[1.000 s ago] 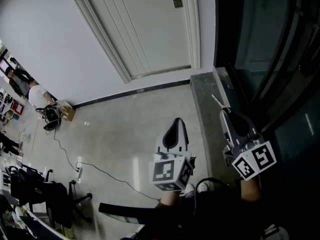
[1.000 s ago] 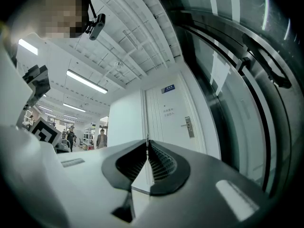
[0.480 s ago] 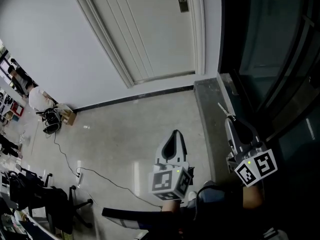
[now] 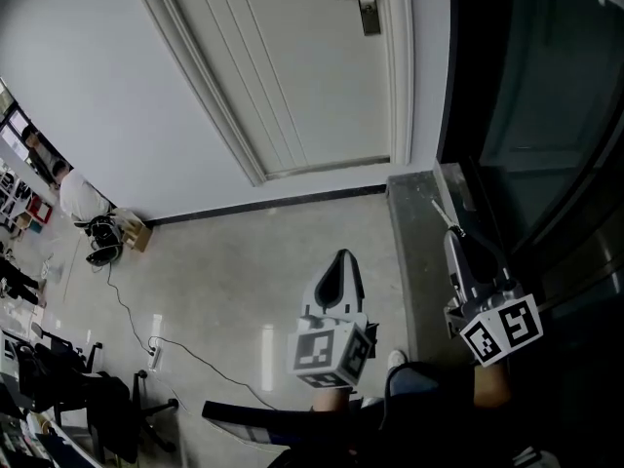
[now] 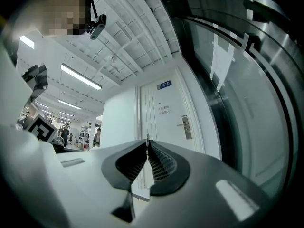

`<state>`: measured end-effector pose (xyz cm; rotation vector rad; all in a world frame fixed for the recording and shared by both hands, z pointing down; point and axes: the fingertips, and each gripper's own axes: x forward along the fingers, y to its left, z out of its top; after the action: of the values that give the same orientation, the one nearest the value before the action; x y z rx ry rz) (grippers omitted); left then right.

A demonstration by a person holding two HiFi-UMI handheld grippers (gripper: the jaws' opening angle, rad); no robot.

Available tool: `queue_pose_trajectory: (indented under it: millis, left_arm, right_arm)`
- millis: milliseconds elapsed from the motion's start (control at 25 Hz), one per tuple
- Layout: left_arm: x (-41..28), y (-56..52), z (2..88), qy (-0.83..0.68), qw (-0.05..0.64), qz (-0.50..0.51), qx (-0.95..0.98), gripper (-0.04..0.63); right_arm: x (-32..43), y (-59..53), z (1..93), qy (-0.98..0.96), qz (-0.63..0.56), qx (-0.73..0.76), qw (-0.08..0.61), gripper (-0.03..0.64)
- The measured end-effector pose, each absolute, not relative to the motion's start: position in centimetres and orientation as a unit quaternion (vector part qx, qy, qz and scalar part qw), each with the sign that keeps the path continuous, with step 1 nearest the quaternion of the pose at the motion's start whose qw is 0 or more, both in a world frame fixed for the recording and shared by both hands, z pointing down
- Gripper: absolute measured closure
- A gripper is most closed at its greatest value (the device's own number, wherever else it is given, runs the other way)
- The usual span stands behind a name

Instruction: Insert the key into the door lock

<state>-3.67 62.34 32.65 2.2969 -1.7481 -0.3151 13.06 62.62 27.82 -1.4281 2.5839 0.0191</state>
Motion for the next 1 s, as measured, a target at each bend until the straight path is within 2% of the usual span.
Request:
queue_pose_trajectory:
  millis: [480,1000]
  left_arm:
    - [0.0,52.1,31.8,-0.59,0.119,-0.108,0.791,0.595]
    - [-2.4,41.7,31.6,-0.584,0.114,-0.106,0.797,0.595]
  right_arm:
    - [15.9,52.3,27.4,0.876,0.006,-0.474,0.093,0.606]
    - [13.7,41.9,27.5,0.872,0.007,-0.479,0.105,0.606]
